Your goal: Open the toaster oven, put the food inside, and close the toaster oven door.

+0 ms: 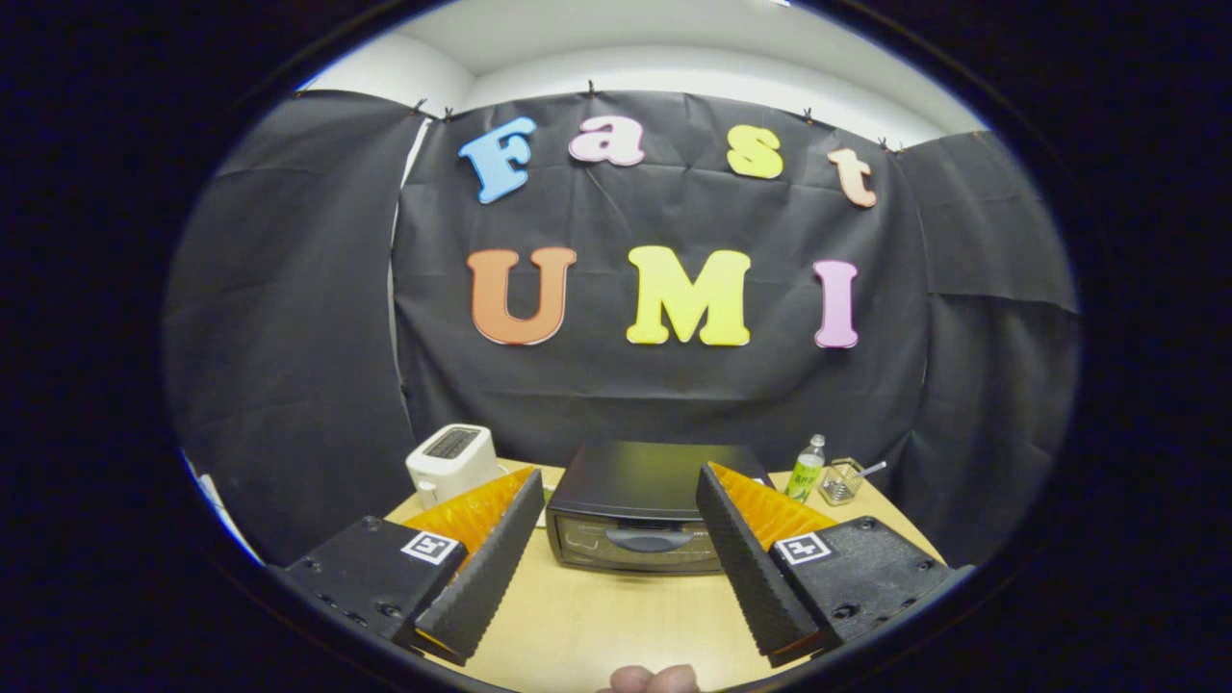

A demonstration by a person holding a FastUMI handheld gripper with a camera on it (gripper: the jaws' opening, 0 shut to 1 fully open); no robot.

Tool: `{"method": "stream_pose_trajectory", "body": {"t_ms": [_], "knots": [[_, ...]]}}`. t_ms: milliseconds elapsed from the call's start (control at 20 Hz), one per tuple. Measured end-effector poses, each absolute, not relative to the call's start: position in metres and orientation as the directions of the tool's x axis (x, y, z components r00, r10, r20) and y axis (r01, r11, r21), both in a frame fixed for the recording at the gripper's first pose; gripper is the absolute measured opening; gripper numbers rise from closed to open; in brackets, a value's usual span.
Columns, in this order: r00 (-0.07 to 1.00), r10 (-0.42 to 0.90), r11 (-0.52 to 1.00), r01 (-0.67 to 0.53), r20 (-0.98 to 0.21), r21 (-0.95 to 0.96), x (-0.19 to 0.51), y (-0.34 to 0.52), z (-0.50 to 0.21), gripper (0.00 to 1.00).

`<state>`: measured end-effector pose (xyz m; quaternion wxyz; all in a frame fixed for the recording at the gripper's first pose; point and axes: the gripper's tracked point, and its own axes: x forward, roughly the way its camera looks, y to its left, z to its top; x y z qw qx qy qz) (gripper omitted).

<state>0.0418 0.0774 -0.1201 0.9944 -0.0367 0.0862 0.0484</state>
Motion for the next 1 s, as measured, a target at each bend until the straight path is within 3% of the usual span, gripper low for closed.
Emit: {"method": "stream_pose_trajectory", "body": {"t_ms": [400, 1000], "knots": [[0.99, 0.089, 0.993, -0.096, -0.108, -0.062, -0.027, 0.091, -0.064, 1.0], [0.99, 0.096, 0.988, -0.107, -0.1, -0.109, -0.051, 0.121, -0.051, 1.0]]}}
